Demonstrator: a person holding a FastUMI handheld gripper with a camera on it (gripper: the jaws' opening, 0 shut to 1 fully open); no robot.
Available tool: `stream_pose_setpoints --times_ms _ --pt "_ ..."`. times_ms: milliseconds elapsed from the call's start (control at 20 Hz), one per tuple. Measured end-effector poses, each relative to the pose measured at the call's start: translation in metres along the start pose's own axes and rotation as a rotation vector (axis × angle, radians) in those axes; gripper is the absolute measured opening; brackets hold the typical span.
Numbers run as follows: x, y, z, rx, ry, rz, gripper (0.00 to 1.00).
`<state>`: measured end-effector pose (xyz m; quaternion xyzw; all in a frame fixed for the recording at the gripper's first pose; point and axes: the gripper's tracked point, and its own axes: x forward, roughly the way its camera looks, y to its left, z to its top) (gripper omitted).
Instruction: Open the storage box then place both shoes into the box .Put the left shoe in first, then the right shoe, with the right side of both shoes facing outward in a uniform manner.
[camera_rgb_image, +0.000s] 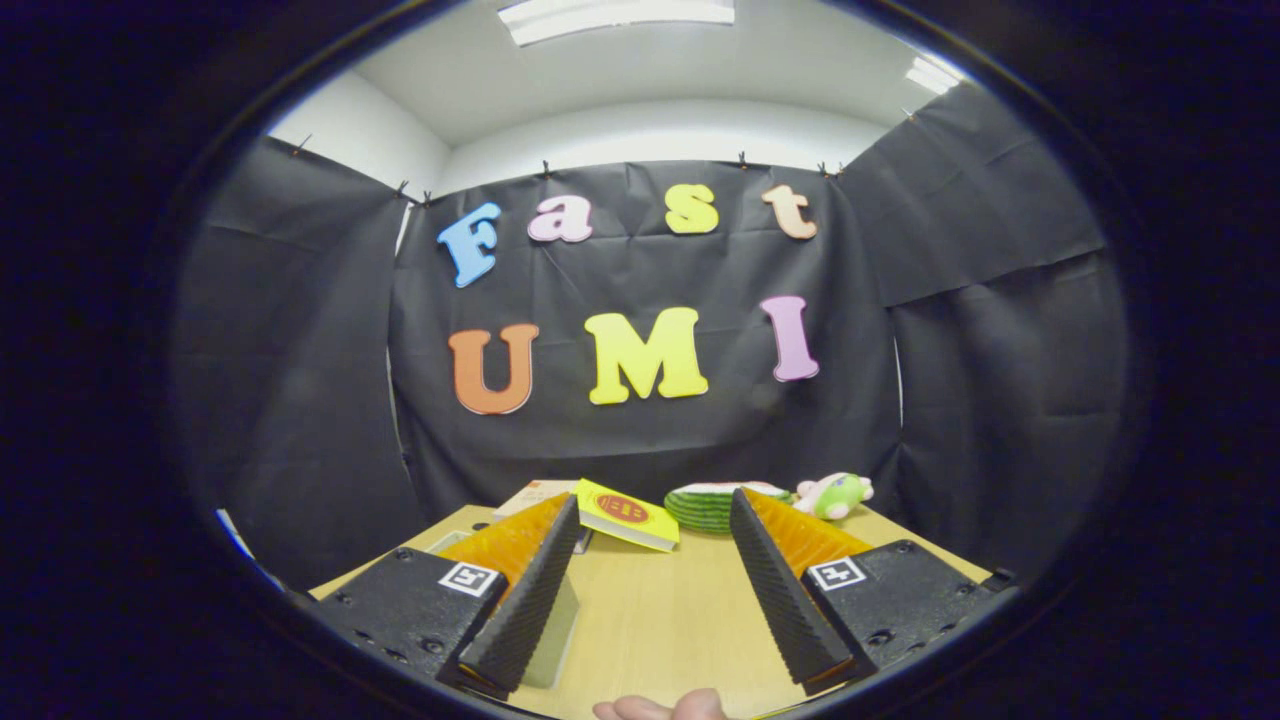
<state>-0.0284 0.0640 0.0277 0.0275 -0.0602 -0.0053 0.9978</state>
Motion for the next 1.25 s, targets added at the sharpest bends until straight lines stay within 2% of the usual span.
stream_pose_setpoints --times_ms 700,1250 --pt "0.002 -0.013 -0.011 0.017 0.024 -0.035 0.97" --pt "-0.005 -0.012 0.003 0.007 -0.014 -0.049 0.97"
